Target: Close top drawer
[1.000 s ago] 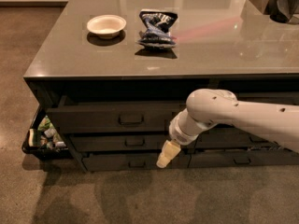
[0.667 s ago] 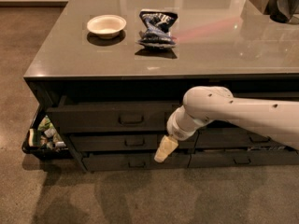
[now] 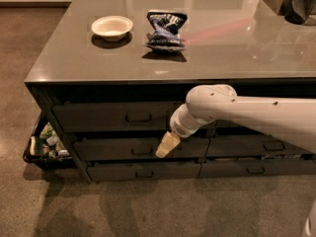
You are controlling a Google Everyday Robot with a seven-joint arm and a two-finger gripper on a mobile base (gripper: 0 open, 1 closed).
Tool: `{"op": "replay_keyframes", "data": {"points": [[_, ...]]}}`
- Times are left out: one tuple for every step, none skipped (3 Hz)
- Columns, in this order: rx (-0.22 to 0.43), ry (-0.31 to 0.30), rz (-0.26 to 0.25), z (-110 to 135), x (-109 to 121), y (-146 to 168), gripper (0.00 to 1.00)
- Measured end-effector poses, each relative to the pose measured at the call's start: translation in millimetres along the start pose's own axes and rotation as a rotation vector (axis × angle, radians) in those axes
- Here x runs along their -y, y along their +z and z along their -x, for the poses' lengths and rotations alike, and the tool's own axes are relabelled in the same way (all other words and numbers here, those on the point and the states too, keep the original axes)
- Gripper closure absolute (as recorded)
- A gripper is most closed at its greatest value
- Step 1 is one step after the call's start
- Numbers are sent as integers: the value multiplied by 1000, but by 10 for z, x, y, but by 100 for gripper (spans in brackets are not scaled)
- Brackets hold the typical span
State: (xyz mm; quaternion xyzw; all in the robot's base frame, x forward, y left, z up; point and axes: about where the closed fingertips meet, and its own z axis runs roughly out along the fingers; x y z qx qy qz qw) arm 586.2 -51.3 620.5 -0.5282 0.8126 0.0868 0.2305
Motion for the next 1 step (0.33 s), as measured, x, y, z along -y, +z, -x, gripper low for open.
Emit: {"op": "replay_keyframes", "data": {"points": [[0,0,0,0,0,0,0]]}}
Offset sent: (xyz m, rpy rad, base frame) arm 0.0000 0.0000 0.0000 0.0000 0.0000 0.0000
